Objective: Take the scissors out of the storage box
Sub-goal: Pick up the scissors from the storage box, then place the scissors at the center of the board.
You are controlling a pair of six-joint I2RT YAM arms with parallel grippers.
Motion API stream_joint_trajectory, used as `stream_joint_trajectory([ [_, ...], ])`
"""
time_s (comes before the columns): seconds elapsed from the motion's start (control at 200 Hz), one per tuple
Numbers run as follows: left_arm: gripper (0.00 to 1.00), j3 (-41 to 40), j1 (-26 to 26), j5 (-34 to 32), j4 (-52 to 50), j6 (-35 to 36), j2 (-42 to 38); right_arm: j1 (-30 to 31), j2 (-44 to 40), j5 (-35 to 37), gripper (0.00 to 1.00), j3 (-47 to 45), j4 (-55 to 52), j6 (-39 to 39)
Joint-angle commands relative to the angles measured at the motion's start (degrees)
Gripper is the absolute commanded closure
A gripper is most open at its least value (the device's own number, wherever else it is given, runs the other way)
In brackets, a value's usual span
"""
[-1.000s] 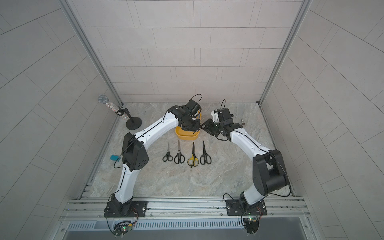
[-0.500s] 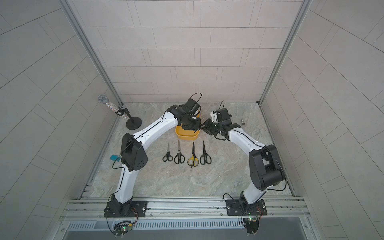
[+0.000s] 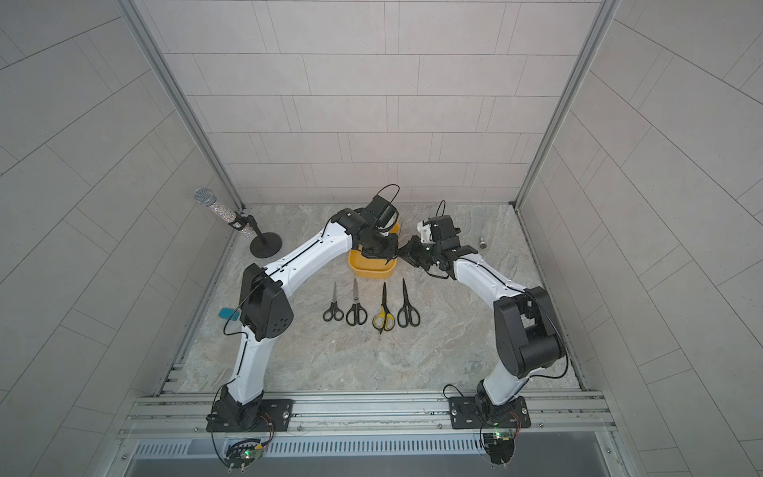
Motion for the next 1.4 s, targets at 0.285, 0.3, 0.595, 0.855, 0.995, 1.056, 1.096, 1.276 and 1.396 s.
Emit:
stream_joint_trajectory([
  [0.285, 0.44, -4.0, 4.4, 1.0, 1.3, -0.5, -6.3, -4.7, -1.6, -0.2, 1.0, 1.1, -11.8, -9.5],
  [0.3, 0.44, -4.5, 4.8, 0.8, 1.3, -0.5, -6.7, -4.9, -1.9, -0.1, 1.0, 1.2, -13.2, -10.2],
  [0.595, 0.44, -17.1, 11.1, -1.7, 4.1, 2.6, -14.4, -9.5, -9.2, 5.4, 1.0, -1.0, -41.0, -23.4],
  [0.855, 0.45, -25.0, 16.1, -2.4, 7.3, 3.7, -19.3, -10.1, -8.9, 9.7, 1.0, -4.1, -49.1, -29.1],
  [0.995, 0.45, -28.5, 17.4, -2.5, 10.3, 3.6, -21.1, -9.8, -9.4, 9.1, 1.0, -7.4, -48.1, -29.3],
  [1.056, 0.45, -28.8, 17.7, -2.5, 10.5, 3.6, -21.2, -9.0, -9.0, 8.9, 1.0, -8.3, -47.4, -29.6],
  [1.096, 0.45, -28.8, 17.8, -2.4, 10.5, 3.5, -21.1, -8.2, -8.6, 9.4, 1.0, -8.9, -47.0, -29.7],
  [1.276, 0.46, -28.8, 17.9, -2.1, 10.9, 3.2, -20.8, -6.2, -7.2, 10.0, 1.0, -9.5, -41.7, -29.5],
  [1.396, 0.46, -29.1, 17.9, -1.9, 11.0, 3.1, -20.7, -5.7, -5.0, 12.4, 1.0, -7.5, -41.0, -30.6],
])
